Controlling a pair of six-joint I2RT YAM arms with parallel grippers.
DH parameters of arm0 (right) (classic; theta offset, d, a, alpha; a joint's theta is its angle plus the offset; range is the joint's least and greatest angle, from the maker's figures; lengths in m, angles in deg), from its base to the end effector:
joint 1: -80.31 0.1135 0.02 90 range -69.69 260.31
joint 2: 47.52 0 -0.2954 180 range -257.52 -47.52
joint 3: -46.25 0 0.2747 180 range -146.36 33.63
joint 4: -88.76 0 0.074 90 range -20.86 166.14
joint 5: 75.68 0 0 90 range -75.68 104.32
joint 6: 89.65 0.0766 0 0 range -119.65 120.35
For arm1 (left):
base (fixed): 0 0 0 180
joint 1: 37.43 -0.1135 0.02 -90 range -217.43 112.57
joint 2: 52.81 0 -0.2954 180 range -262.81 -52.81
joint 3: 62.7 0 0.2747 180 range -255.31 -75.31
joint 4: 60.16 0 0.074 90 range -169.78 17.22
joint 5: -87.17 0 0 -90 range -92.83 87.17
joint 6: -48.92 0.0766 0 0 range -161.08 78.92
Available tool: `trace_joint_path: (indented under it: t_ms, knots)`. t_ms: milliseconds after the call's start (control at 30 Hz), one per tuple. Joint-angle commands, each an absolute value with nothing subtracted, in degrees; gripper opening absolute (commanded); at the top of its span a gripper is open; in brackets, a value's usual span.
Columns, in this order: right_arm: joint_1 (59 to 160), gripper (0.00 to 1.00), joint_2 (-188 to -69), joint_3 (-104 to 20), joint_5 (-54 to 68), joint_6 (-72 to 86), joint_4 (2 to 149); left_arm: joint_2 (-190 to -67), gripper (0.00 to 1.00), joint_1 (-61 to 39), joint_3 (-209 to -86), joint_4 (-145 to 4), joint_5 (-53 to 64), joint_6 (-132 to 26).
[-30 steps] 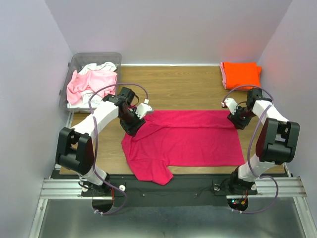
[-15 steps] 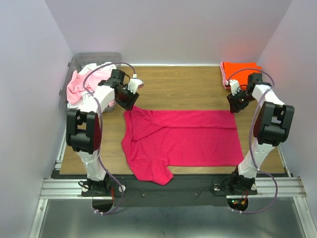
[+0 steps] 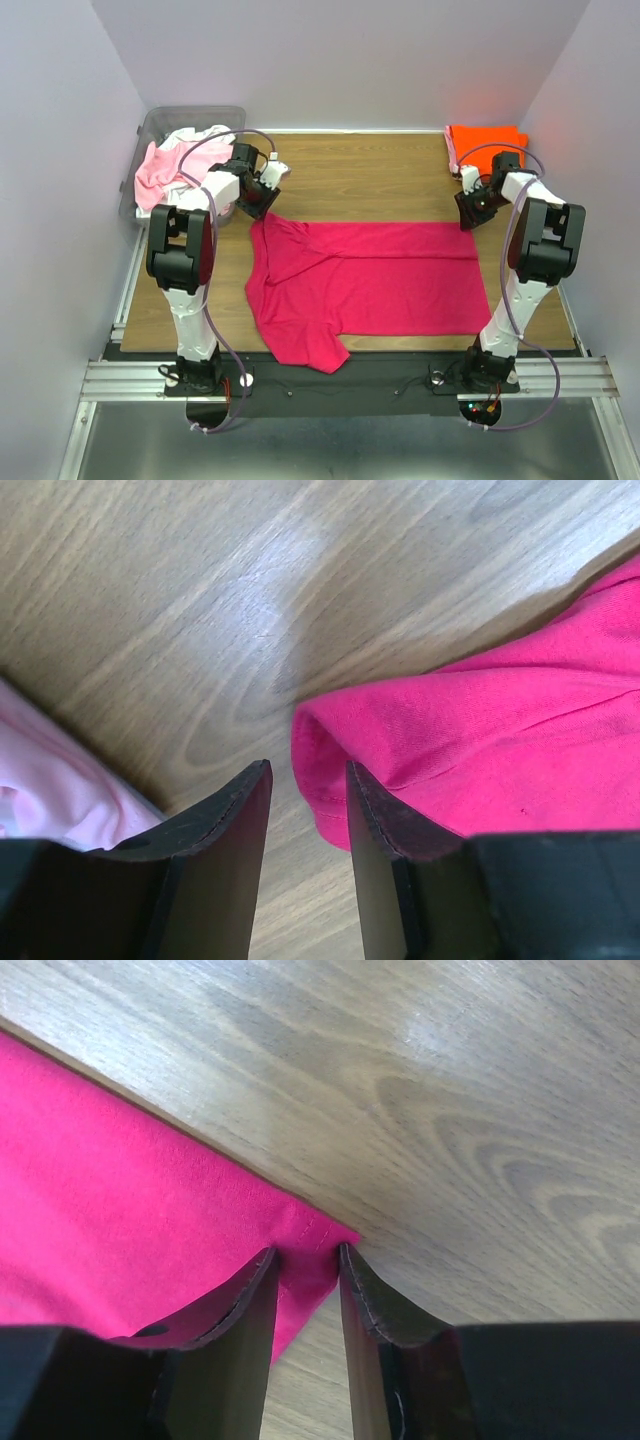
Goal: Fold and stack the t-shirts
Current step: Fold the tshirt
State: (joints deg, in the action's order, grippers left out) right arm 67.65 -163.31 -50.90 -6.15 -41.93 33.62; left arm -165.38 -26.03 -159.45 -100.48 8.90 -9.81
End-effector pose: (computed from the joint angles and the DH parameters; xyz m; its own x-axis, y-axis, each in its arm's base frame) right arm 0.4445 -0.0724 0.1517 -0.7672 -0.4737 -0.4326 -0.5489 0.8337 0.0605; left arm 0.4681 -0.1103 0.1877 -0.5377 0.6269 -0.5639 0.6829 0.7160 0.1449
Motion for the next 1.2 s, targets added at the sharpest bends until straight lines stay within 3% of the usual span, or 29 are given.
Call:
trace_joint_path:
  t_ms: [0,333,500,733,1167]
  knots:
    - [68.01,0.36,-165.03,-51.36,-4.22,-40.08,36.68,-165.39,0.46,-26.26,-161.27,-99.32,8.5,-9.53]
    - [68.1,0.33,-166.61,-51.53,-0.54,-38.85,37.56,-170.05,0.44,-26.26,-163.91,-98.79,10.27,-10.93]
    - [68.1,0.32,-167.67,-51.8,2.89,-37.88,38.61,-171.9,0.37,-26.35,-163.21,-98.53,1.68,-12.25]
    - [68.1,0.32,-168.55,-52.15,7.9,-35.16,40.37,-171.9,0.34,-26.79,-161.62,-98.97,-4.32,-13.65]
    - [68.1,0.32,-173.38,-61.28,9.93,-29.88,43.36,-183.41,0.37,-25.21,-183.31,-102.57,-0.1,-17.7]
